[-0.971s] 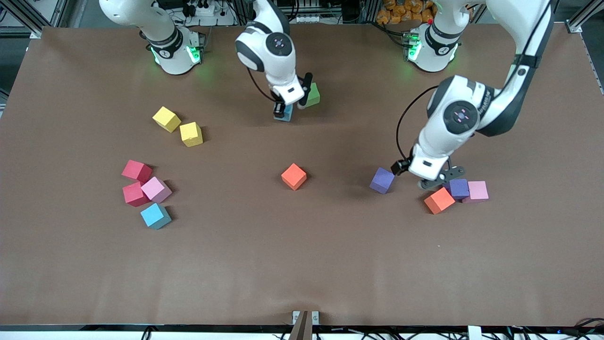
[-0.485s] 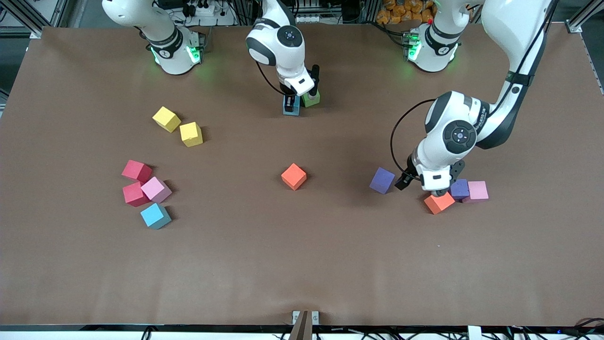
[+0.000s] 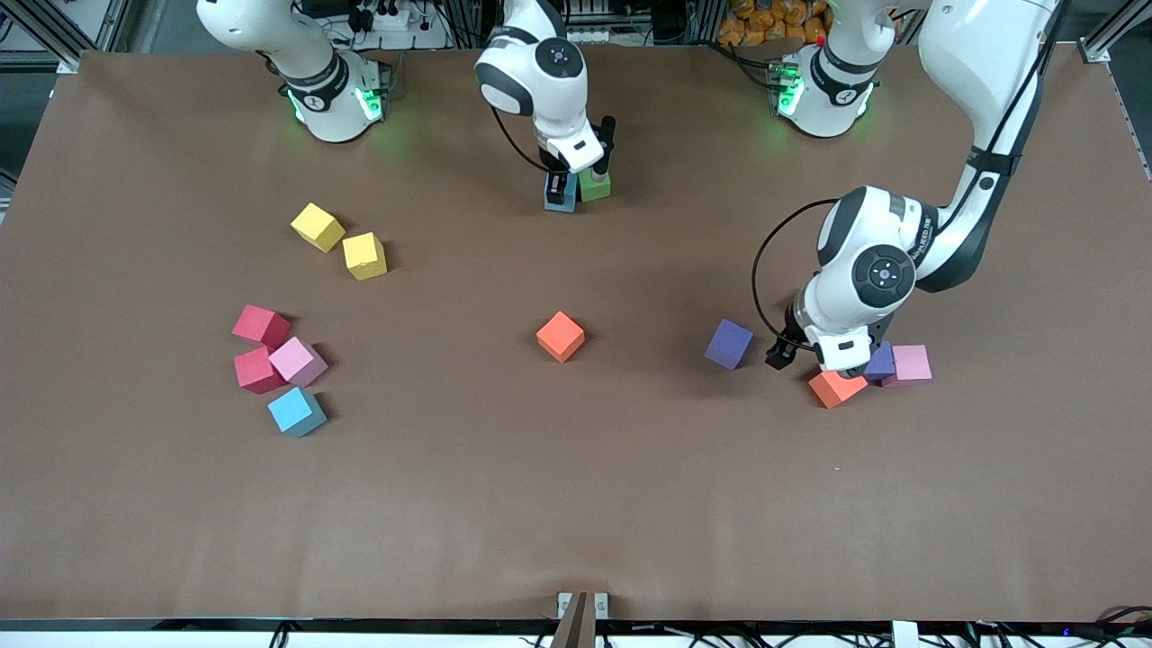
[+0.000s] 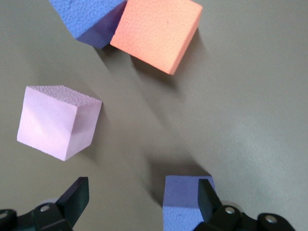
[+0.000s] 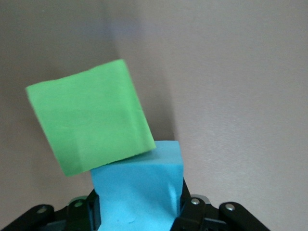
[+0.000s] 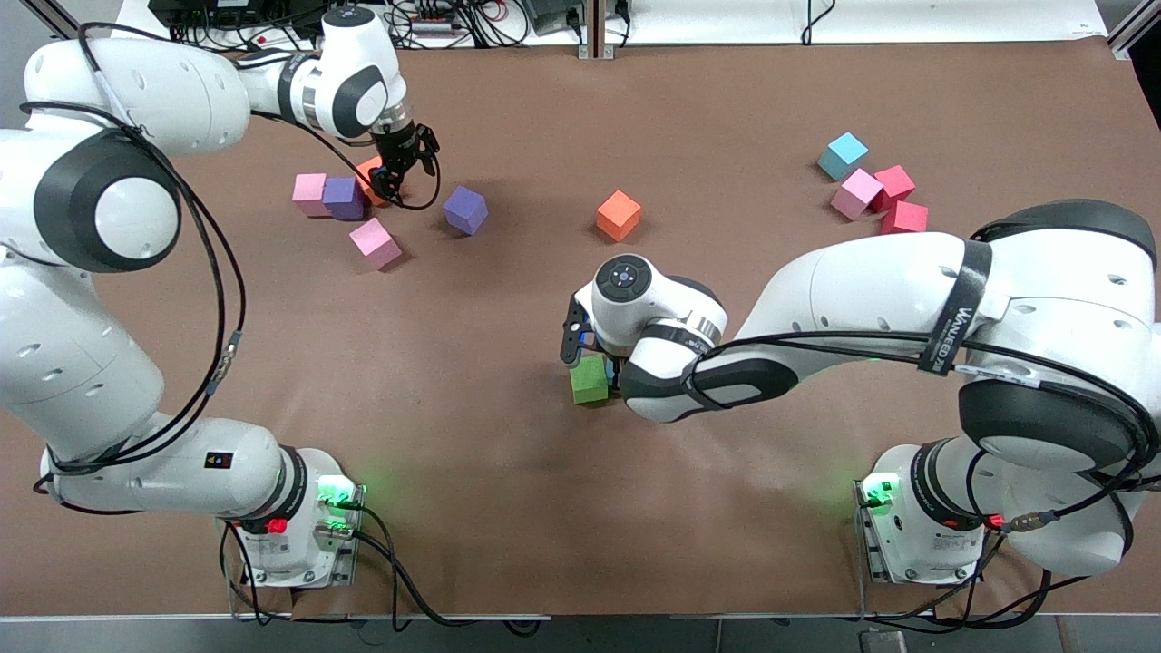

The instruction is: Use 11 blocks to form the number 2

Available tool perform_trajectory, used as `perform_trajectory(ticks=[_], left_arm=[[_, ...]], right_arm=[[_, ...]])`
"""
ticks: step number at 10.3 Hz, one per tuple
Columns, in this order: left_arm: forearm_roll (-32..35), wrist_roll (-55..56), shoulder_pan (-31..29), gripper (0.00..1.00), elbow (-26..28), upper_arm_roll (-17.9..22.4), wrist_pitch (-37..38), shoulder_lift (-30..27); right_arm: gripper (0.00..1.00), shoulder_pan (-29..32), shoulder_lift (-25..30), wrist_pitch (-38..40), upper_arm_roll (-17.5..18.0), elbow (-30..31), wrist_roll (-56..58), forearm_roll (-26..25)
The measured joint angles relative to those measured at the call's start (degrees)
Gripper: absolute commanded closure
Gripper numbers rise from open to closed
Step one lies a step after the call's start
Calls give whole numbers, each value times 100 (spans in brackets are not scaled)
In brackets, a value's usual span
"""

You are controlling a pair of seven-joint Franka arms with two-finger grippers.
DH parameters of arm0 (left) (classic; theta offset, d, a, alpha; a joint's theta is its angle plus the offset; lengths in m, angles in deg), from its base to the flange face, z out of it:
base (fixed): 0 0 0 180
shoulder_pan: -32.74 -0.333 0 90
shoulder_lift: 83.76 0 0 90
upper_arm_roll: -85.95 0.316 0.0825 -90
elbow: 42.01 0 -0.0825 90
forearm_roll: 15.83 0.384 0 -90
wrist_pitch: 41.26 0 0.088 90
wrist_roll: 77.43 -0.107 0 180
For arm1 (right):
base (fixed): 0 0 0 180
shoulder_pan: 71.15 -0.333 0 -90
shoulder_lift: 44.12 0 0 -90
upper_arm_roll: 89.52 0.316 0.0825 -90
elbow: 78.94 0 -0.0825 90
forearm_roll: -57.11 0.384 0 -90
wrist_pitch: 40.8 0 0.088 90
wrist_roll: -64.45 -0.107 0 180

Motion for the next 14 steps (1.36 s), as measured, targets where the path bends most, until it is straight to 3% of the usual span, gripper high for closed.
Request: perform_trajectory(ticks=[3,4,5,14], left_arm=[[0,0,7,0,-5,81,0,23],[0,0,13,0,-5,81,0,37],[-1,0,22,0,-6,81,0,53],[-681,485,123,0,-292,190,3,447]], right_arm=[[81,-75,0,-5,-1,2,-201,0],[56,-97,-3,-21,-1,7,-283,0],[2,-124,-17,-58,-1,17,-341,0],[0,-184,-18,-35,-25,0,-449,0]])
